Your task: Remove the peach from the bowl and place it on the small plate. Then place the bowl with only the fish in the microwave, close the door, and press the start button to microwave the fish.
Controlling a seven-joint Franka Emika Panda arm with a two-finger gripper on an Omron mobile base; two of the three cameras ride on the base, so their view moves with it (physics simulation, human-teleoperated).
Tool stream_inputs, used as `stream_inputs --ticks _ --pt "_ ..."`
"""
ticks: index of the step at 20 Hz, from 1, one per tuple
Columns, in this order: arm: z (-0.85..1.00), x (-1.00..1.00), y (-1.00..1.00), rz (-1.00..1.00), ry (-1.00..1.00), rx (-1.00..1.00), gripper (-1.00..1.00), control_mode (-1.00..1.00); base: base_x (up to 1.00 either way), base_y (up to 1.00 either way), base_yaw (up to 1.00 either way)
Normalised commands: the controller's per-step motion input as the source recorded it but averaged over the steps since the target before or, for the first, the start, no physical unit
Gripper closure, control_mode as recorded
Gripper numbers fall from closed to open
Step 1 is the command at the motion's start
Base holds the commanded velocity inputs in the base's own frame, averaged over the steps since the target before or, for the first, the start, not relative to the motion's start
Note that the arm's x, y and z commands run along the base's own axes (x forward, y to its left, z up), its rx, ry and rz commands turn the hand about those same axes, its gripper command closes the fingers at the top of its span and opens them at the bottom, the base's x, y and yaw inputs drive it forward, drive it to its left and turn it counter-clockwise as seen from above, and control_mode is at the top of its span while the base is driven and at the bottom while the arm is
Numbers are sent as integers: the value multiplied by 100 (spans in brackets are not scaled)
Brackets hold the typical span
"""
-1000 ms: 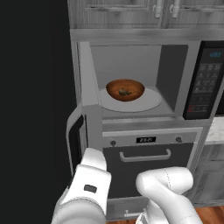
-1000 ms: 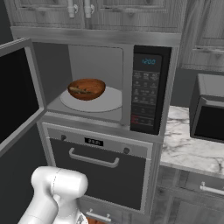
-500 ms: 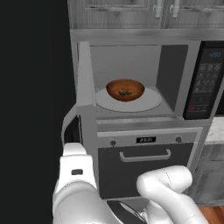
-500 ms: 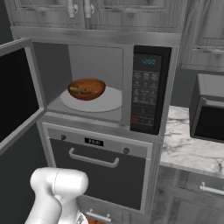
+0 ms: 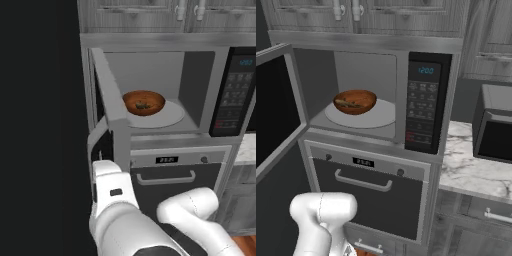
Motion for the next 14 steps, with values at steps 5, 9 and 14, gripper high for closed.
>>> stream_inputs --ticks 5,9,14 --pt "0 13 -95 -3 -1 6 -100 -100 0 0 0" --pt "10 32 -94 -5 0 5 -100 -100 0 0 0" --pt "26 42 -70 -8 0 4 -100 -100 0 0 0"
